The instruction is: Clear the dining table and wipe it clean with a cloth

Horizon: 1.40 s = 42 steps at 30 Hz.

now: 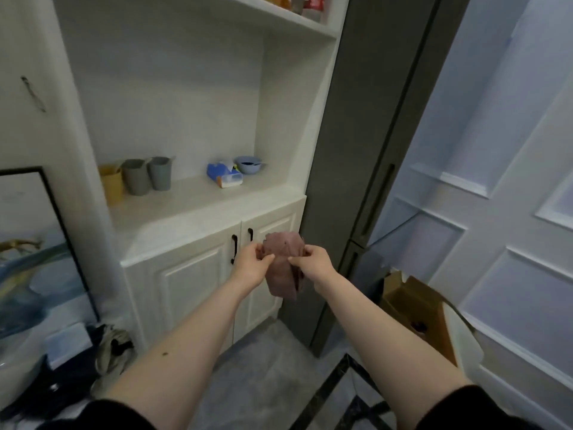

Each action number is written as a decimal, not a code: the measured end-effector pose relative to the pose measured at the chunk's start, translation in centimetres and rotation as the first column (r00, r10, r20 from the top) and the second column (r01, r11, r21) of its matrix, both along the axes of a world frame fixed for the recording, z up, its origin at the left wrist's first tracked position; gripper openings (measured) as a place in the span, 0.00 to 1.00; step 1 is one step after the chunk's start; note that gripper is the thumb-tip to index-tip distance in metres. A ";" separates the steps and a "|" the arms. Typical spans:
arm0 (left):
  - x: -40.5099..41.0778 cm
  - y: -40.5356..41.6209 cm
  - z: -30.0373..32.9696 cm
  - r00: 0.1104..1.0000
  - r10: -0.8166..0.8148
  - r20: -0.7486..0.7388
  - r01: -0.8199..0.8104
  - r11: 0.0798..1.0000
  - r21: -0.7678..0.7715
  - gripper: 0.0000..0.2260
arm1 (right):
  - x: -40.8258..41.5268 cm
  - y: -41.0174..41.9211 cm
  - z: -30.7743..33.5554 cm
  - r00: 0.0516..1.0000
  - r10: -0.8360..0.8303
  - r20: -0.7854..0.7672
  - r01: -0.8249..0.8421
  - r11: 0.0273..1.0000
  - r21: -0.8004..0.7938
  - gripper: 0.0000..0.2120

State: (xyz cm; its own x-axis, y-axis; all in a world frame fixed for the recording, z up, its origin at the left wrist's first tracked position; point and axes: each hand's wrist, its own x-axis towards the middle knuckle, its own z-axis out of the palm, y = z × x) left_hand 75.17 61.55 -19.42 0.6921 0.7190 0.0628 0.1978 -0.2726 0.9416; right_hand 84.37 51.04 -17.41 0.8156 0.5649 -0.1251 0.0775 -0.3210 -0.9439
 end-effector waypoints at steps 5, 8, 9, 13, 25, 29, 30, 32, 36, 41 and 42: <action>9.4 6.9 -1.2 1.000 -0.005 0.020 0.004 0.999 0.040 0.04 | 8.8 7.0 -0.7 0.998 -0.063 -0.001 0.063 0.997 0.048 0.12; 15.2 11.5 -1.1 1.000 0.011 -0.029 -0.009 0.997 0.082 0.04 | 14.4 11.7 -0.8 0.992 -0.118 -0.036 0.121 0.990 0.071 0.19; 16.7 12.7 -0.8 0.999 0.006 -0.044 -0.002 0.996 0.094 0.05 | 15.8 12.6 -0.5 0.991 -0.127 -0.047 0.131 0.988 0.081 0.20; 23.9 17.7 -0.5 0.999 -0.028 -0.036 0.031 0.997 0.065 0.05 | 22.8 16.7 0.3 0.986 -0.147 -0.083 0.155 0.983 0.102 0.24; 40.3 27.6 -2.9 0.993 0.079 -0.091 -0.085 0.994 -0.062 0.07 | 41.5 29.5 -1.9 0.981 0.046 0.186 -0.025 0.993 -0.113 0.15; 43.8 31.2 -3.5 0.972 0.205 -0.113 -0.206 0.979 0.000 0.06 | 45.7 34.5 -1.9 0.954 0.212 0.211 -0.182 0.972 -0.152 0.14; 44.4 31.9 -3.8 0.964 0.236 -0.122 -0.237 0.972 0.010 0.06 | 46.4 35.6 -2.1 0.946 0.244 0.214 -0.213 0.964 -0.160 0.12; 44.9 33.1 -4.6 0.947 0.283 -0.152 -0.284 0.959 0.011 0.06 | 47.3 37.0 -2.7 0.923 0.292 0.250 -0.248 0.949 -0.195 0.13; 45.3 34.5 -5.8 0.920 0.327 -0.216 -0.340 0.940 -0.028 0.12 | 48.0 37.8 -3.8 0.889 0.377 0.261 -0.301 0.909 -0.288 0.18; 43.8 34.8 -5.2 0.930 0.301 -0.213 -0.314 0.949 -0.033 0.14 | 46.4 37.3 -3.5 0.897 0.371 0.239 -0.308 0.914 -0.265 0.18; 43.6 34.8 -5.3 0.934 0.295 -0.200 -0.304 0.952 -0.015 0.14 | 46.2 37.2 -3.5 0.905 0.364 0.222 -0.308 0.918 -0.250 0.18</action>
State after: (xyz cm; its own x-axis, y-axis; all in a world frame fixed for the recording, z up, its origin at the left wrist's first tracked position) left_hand 118.81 96.40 -24.67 0.4395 0.8940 -0.0876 0.4431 -0.1309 0.8869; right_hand 130.52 88.25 -20.91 0.6008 0.7956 -0.0783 0.4467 -0.4153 -0.7924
